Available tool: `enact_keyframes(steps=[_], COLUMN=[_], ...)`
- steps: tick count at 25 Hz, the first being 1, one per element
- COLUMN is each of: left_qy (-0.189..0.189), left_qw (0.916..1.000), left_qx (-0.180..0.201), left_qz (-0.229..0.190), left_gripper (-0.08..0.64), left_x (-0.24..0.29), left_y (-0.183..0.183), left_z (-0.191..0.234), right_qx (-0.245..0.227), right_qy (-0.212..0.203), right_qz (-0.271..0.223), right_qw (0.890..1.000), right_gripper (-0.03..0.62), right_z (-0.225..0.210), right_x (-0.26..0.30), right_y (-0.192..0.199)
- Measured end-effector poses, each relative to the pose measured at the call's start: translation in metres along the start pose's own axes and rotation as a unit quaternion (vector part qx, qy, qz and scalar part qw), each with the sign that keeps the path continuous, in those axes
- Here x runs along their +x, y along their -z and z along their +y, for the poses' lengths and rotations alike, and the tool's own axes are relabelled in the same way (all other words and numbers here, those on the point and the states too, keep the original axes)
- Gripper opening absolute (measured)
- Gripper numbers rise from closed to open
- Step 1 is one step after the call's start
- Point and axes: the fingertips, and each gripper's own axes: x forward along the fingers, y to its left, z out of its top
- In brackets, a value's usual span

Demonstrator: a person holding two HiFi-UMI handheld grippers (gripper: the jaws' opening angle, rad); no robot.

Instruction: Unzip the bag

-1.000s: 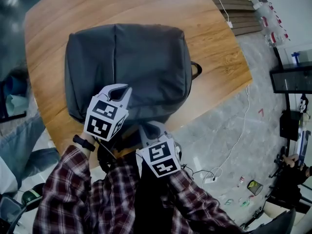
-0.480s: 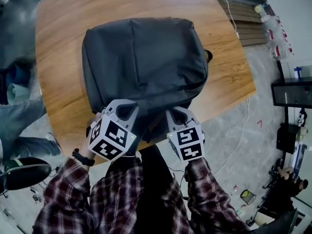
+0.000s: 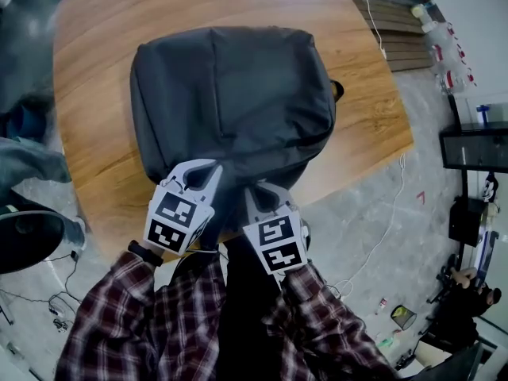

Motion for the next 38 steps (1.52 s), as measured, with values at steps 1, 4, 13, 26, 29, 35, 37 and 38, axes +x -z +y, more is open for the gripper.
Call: enact_keyframes(steps=[1, 4, 13, 26, 29, 35, 37, 38], left_qy=[-0.003, -0.005, -0.010, -0.088, -0.094, -0.099, -0.101, -0.102], left_qw=[1.0000, 1.0000, 0.9939, 0.9563, 0.9508, 0.9485, 0.9491, 0.9494], left_qx=[0.003, 0.008, -0.050, -0.014, -0.011, -0.009, -0.008, -0.007], left_qz=[0.000, -0.003, -0.098, -0.278, -0.295, -0.301, -0.298, -0.297], left_gripper=[0.009, 0.009, 0.009, 0.009, 0.009, 0.009, 0.009, 0.009], left_x=[0.001, 0.003, -0.041, -0.178, -0.193, -0.201, -0.200, -0.199], left_y=[0.001, 0.003, -0.047, -0.228, -0.237, -0.238, -0.239, -0.240], left_z=[0.000, 0.002, -0.011, -0.070, -0.075, -0.080, -0.079, -0.079], right_qx=[-0.011, -0.032, 0.031, 0.011, -0.014, -0.033, -0.034, -0.034], right_qy=[-0.001, -0.011, 0.001, -0.035, -0.033, -0.042, -0.043, -0.043], right_qz=[0.002, 0.002, -0.076, -0.342, -0.348, -0.351, -0.354, -0.355], right_qw=[1.000, 0.999, 0.997, 0.939, 0.937, 0.935, 0.934, 0.933], right_gripper=[0.020, 0.020, 0.020, 0.012, 0.011, 0.011, 0.011, 0.011], right_z=[0.004, 0.012, -0.013, -0.006, -0.001, 0.006, 0.007, 0.006], right_x=[0.002, 0.007, -0.052, -0.217, -0.228, -0.234, -0.236, -0.237], right_y=[-0.001, -0.002, -0.015, -0.206, -0.214, -0.219, -0.221, -0.222])
